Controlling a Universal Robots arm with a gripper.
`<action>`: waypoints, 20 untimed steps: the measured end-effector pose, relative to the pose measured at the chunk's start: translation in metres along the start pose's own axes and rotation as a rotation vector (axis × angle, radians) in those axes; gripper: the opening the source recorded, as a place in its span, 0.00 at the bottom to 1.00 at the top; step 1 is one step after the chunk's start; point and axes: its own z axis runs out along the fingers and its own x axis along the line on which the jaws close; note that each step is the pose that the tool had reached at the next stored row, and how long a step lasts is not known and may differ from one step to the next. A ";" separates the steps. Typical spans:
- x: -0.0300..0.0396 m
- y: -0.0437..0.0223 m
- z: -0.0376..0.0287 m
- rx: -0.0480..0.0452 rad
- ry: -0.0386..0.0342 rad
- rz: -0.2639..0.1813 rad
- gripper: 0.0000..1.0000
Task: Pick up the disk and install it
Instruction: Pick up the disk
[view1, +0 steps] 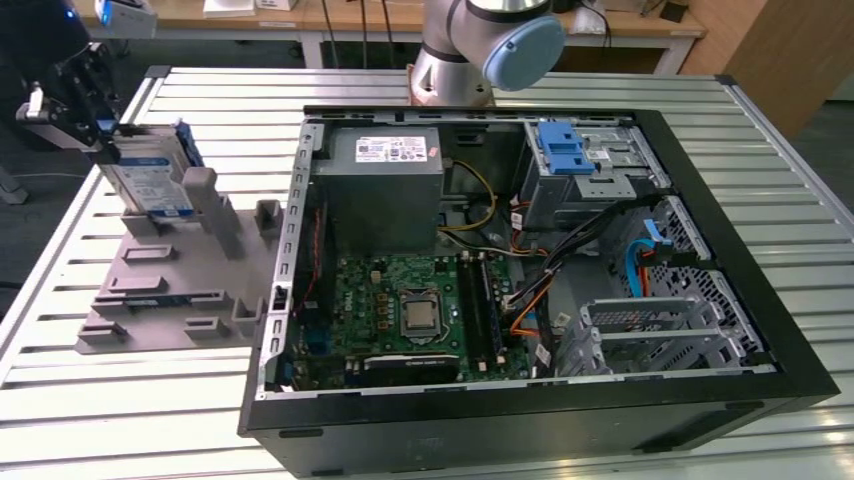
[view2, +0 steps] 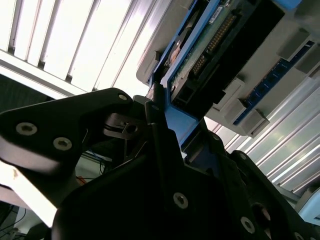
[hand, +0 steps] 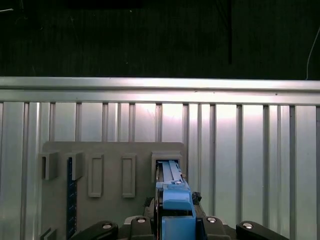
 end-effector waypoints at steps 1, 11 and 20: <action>0.0000 0.0000 -0.0004 0.0000 0.0000 0.000 0.36; 0.0000 0.0001 -0.0042 -0.0001 0.0001 0.000 0.36; 0.0000 0.0001 -0.0077 -0.0001 0.0000 0.000 0.36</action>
